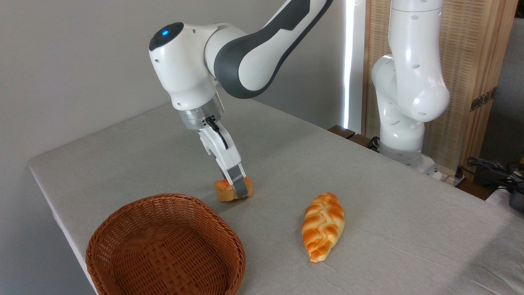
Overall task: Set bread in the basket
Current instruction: 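Close the gripper on the round bread roll, then lift the roll and carry it over the wicker basket, then open the gripper to release the roll and raise it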
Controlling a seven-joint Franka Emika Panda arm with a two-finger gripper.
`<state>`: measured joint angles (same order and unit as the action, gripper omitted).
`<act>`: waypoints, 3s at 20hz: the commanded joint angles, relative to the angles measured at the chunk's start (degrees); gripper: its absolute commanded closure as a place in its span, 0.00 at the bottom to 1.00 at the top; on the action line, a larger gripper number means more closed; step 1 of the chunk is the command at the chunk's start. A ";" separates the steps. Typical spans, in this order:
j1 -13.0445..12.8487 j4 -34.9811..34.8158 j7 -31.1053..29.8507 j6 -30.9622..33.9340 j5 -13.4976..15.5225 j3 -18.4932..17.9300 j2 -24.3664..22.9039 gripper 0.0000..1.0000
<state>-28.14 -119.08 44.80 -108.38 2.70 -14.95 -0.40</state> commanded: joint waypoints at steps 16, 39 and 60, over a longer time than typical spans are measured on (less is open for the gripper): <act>0.02 0.87 1.08 -0.35 0.11 -0.25 1.01 0.50; 1.07 13.52 0.82 -4.45 3.36 -1.48 0.57 0.42; 1.25 13.00 0.29 -20.21 3.10 -3.06 3.74 0.00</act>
<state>-26.71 -106.12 44.80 -128.20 4.95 -17.61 3.96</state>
